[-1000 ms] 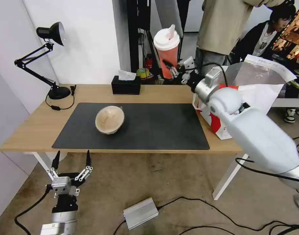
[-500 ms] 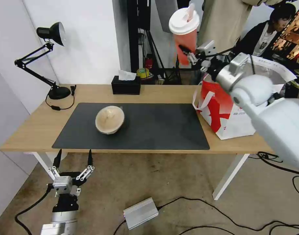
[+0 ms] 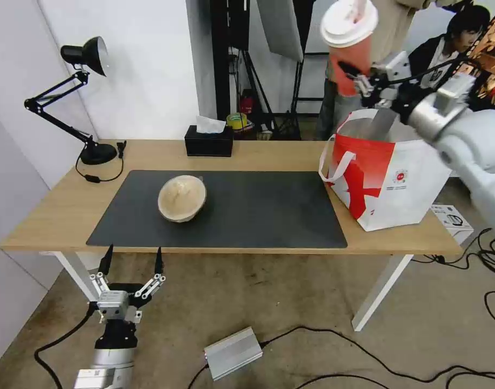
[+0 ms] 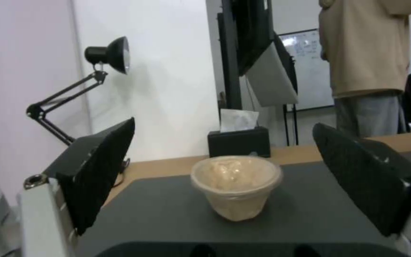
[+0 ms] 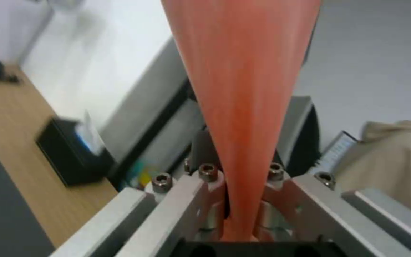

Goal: Pick up the trash from the table and place it into the takeout bag.

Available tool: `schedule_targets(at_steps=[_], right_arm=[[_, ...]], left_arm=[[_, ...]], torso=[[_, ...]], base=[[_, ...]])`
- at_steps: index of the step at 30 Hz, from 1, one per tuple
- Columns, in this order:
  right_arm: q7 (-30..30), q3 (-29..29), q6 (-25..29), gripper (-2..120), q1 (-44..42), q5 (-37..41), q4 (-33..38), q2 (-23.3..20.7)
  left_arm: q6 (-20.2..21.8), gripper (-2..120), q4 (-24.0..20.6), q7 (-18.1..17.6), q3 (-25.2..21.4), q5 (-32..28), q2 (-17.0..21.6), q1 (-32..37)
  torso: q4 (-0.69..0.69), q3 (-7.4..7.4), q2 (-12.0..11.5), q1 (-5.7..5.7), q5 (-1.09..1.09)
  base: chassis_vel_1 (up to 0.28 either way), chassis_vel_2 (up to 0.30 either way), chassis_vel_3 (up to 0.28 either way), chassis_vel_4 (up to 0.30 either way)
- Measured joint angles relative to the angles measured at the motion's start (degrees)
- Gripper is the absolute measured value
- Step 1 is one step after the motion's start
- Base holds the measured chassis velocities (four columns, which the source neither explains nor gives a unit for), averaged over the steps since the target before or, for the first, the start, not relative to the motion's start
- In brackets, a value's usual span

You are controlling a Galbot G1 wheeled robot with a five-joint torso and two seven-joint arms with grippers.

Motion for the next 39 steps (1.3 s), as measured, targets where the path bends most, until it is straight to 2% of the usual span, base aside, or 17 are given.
schedule_targets(at_steps=[8, 15, 23, 39], right_arm=[[-5.6, 5.9, 0.1, 3, -3.8, -5.9, -1.4, -4.7], [-8.7, 6.9, 1.2, 3, -3.8, -12.2, -3.7, -5.8], [-10.6, 5.7, 3.6, 3, -1.5, -18.5, -7.8, -4.7], [-15.6, -2.4, 7.3, 3, 9.1, -33.4, -17.1, 0.9]], left_arm=[[0.0, 100, -0.2, 0.1, 1.3, 1.0, -0.3, 0.0], [0.0, 100, -0.6, 0.2, 1.9, 1.4, -0.3, 0.1], [-0.2, 100, -0.7, 0.3, 1.9, 1.4, -0.4, 0.5], [-0.6, 100, -0.9, 0.3, 1.4, 1.1, -0.6, 0.7]], torso=[[0.00, 0.00, 0.0, 0.00, 0.00], [0.00, 0.00, 0.0, 0.00, 0.00], [0.01, 0.00, 0.0, 0.00, -0.01], [0.01, 0.01, 0.0, 0.01, -0.01]], base=[[0.000, 0.000, 0.000, 0.000], [0.000, 0.000, 0.000, 0.000], [0.000, 0.000, 0.000, 0.000], [0.000, 0.000, 0.000, 0.000]])
